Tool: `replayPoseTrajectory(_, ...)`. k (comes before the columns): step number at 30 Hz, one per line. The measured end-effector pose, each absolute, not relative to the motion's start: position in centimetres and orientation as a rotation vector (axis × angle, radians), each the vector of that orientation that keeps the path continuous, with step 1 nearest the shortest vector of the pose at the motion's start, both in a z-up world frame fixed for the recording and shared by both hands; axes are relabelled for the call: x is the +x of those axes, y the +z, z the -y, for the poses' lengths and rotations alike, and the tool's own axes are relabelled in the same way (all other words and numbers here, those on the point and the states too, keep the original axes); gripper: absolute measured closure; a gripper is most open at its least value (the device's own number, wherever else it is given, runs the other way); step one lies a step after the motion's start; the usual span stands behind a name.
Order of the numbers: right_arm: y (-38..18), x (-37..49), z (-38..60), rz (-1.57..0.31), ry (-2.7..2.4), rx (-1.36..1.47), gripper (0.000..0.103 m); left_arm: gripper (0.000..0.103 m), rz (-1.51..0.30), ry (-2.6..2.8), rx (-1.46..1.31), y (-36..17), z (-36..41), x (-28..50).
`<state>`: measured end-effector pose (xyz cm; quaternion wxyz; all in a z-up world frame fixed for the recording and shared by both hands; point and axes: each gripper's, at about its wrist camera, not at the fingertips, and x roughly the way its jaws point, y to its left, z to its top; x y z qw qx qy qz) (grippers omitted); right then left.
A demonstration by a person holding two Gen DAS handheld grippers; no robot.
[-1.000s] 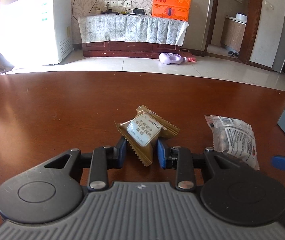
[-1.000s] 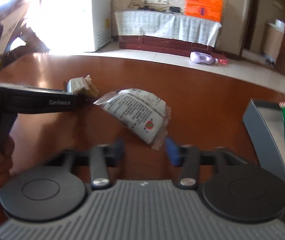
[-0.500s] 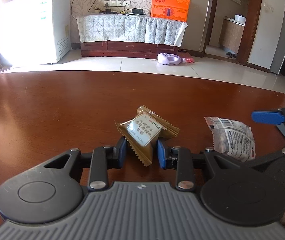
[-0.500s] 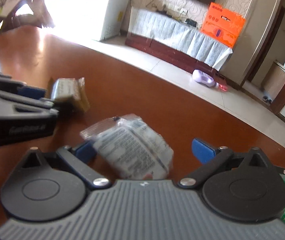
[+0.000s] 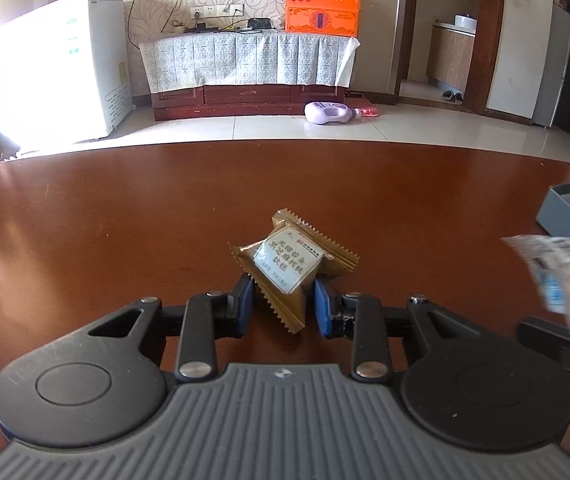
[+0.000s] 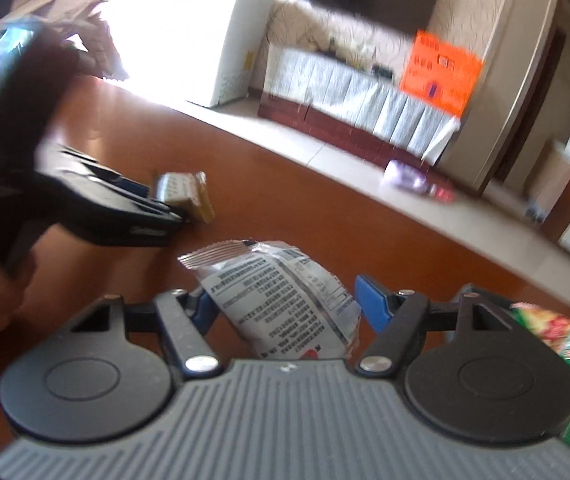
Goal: Organize snacks
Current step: 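Close left tool on chocolate while right tool grasps clear white packet, then carry the chocolate and clear packet over the grey tray with both tools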
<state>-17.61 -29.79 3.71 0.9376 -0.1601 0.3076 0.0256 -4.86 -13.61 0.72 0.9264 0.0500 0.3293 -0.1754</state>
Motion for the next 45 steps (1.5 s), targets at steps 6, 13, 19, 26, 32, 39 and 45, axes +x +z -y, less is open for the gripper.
replayPoseTrajectory(6,5.8,-23.4,29.5,-0.557,0.05,-0.391,0.029,0.067,-0.679,-0.334,0.123,0.8,14.5,-7.4)
replayPoseTrajectory(13,6.3,-25.9,30.6,-0.53,0.05,-0.416,0.047,0.068,-0.682,-0.326,0.157,1.4,16.6,-11.7)
replayPoseTrajectory(19,4.9,-25.8,32.0,-0.606,0.072,-0.391,0.047,0.068,-0.675,-0.324,0.218,1.4,18.4,-15.2)
replayPoseTrajectory(26,4.2,-25.6,35.4,-0.669,0.05,-0.273,0.02,0.068,-0.67,-0.339,0.23,1.1,18.8,-16.3)
replayPoseTrajectory(32,2.5,-25.2,38.0,-0.747,0.041,-0.003,0.019,0.067,-0.669,-0.356,0.23,1.1,18.6,-15.8)
replayPoseTrajectory(39,1.6,-25.2,36.3,-0.738,0.045,-0.002,0.023,0.067,-0.671,-0.369,0.228,1.2,18.1,-15.5)
replayPoseTrajectory(45,2.3,-25.0,35.6,-0.694,0.075,-0.036,0.029,0.067,-0.661,-0.391,0.253,1.0,18.1,-15.9)
